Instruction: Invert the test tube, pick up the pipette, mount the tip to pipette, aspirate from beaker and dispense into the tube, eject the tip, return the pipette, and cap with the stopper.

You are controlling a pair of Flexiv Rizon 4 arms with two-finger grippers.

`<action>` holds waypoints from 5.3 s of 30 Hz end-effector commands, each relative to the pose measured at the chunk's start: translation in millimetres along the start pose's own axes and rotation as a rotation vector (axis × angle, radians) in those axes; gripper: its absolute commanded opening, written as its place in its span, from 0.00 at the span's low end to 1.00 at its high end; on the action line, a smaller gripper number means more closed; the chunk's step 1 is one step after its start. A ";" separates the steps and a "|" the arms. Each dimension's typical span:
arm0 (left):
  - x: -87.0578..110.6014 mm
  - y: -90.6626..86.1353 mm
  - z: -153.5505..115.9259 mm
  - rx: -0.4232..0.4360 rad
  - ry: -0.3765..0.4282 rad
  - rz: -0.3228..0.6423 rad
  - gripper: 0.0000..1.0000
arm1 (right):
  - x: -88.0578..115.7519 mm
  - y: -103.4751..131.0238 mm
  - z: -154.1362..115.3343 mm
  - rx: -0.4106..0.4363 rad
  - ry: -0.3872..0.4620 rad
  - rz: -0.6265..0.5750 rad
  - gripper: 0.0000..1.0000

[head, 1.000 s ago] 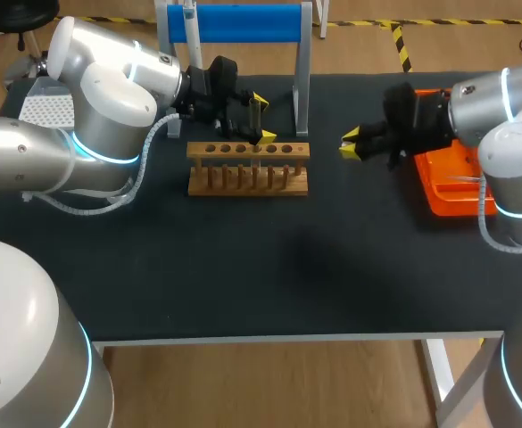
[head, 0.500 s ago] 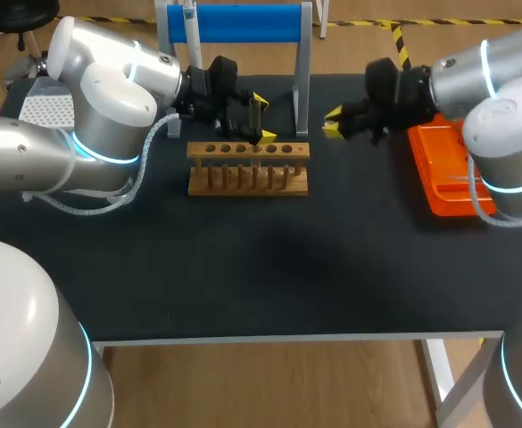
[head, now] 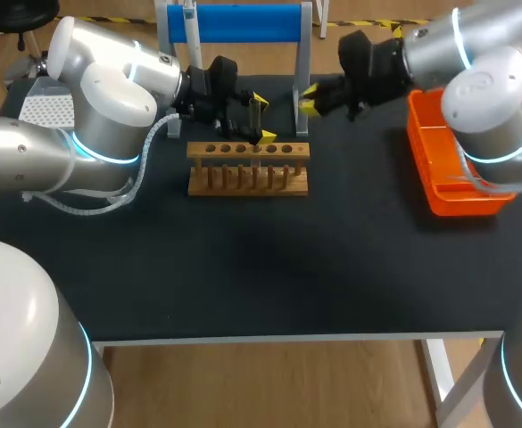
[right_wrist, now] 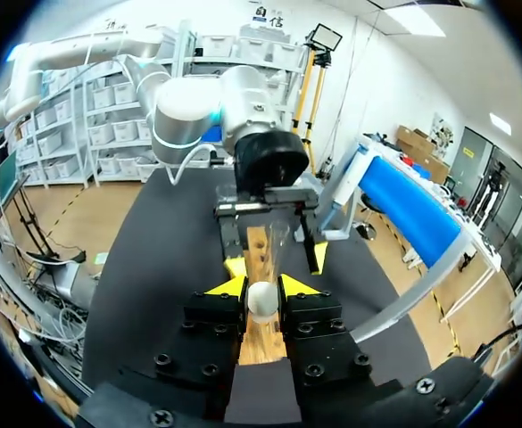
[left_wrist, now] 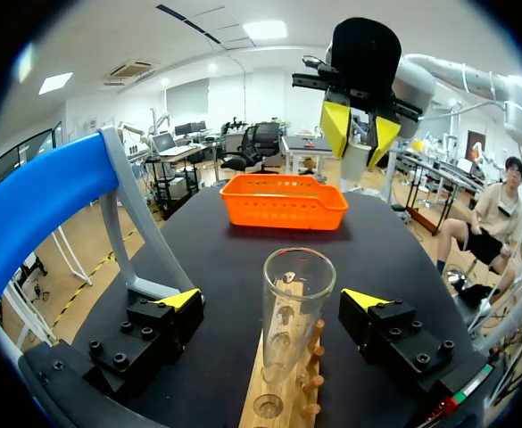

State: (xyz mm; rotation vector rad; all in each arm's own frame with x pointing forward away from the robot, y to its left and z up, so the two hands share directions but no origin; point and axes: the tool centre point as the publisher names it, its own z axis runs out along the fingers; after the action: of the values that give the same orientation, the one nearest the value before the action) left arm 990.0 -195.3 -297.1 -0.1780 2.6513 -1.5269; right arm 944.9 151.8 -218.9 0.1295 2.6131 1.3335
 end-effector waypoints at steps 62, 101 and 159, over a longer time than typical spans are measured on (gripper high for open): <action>-0.8 -0.4 -0.1 -0.002 0.003 -0.001 1.00 | -18.8 48.2 74.3 0.030 0.126 -0.002 0.00; -0.8 -0.4 -0.1 -0.002 0.003 -0.001 1.00 | -3.7 26.3 83.1 0.057 0.148 0.030 0.00; -0.8 -0.4 -0.1 -0.002 0.003 -0.001 1.00 | -10.0 55.2 64.9 -0.566 0.176 0.042 0.00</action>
State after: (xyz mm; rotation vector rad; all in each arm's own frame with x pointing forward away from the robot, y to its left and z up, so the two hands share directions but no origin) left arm 990.0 -195.3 -297.1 -0.1778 2.6513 -1.5269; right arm 961.8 230.5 -206.2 -0.0113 2.2550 2.1075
